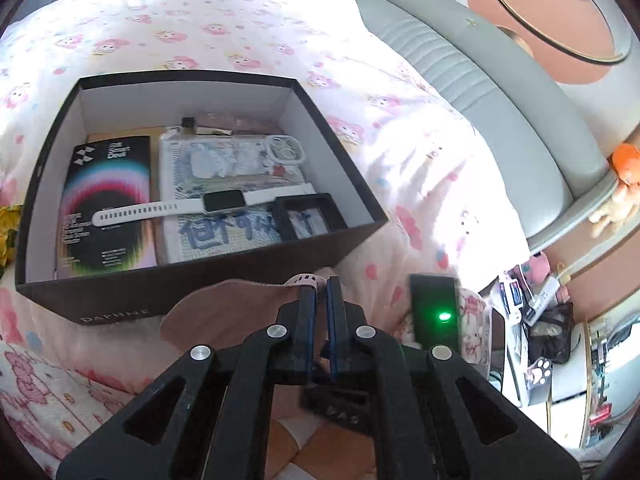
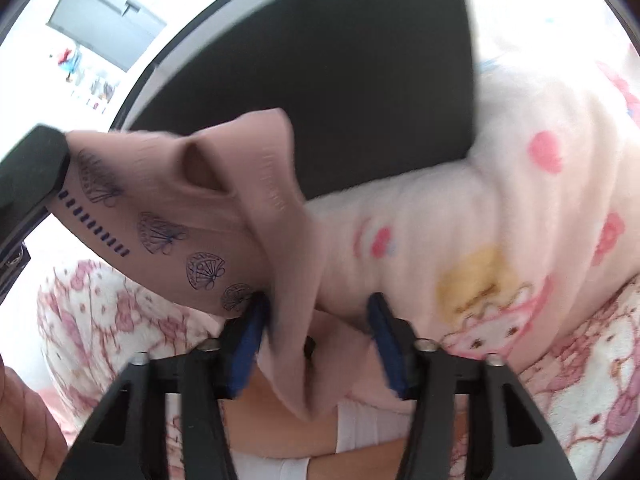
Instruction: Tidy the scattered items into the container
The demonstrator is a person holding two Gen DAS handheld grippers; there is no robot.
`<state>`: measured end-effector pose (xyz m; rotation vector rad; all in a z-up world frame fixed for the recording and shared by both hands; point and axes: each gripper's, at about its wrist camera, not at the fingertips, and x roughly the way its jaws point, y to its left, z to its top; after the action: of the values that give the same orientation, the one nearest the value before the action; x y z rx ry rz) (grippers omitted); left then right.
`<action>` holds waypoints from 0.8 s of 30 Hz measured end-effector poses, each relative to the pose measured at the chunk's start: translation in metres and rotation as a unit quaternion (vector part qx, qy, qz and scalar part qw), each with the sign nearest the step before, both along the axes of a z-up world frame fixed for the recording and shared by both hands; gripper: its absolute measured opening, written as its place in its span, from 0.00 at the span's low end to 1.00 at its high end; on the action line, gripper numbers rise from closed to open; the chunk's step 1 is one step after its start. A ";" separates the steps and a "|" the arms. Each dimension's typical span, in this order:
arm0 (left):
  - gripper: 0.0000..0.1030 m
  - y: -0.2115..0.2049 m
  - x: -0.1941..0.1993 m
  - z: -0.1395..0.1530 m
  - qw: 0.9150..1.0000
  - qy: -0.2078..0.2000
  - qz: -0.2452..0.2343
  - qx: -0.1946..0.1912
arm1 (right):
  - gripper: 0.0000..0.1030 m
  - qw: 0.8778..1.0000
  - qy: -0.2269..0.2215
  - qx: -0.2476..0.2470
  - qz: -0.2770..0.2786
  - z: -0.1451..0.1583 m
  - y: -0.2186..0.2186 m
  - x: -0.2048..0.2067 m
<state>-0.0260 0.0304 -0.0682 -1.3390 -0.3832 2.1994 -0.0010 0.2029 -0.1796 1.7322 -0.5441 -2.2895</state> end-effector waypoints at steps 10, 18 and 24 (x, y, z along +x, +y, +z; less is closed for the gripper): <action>0.26 -0.016 -0.007 -0.047 0.988 -0.112 0.050 -0.094 | 0.33 0.998 0.033 0.003 -0.061 0.024 0.038 0.001; 0.47 -0.026 -0.027 -0.061 0.985 -0.118 0.091 -0.083 | 0.52 1.000 0.001 -0.022 0.006 0.010 0.003 -0.011; 0.40 -0.039 -0.034 -0.077 0.982 -0.140 0.117 -0.050 | 0.55 1.000 0.000 0.009 0.011 0.001 -0.011 -0.031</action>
<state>-0.0604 -0.0081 -0.1454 -1.7447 -0.5648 2.2441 -0.0315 0.1916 -0.1781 1.7386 -0.5053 -2.2858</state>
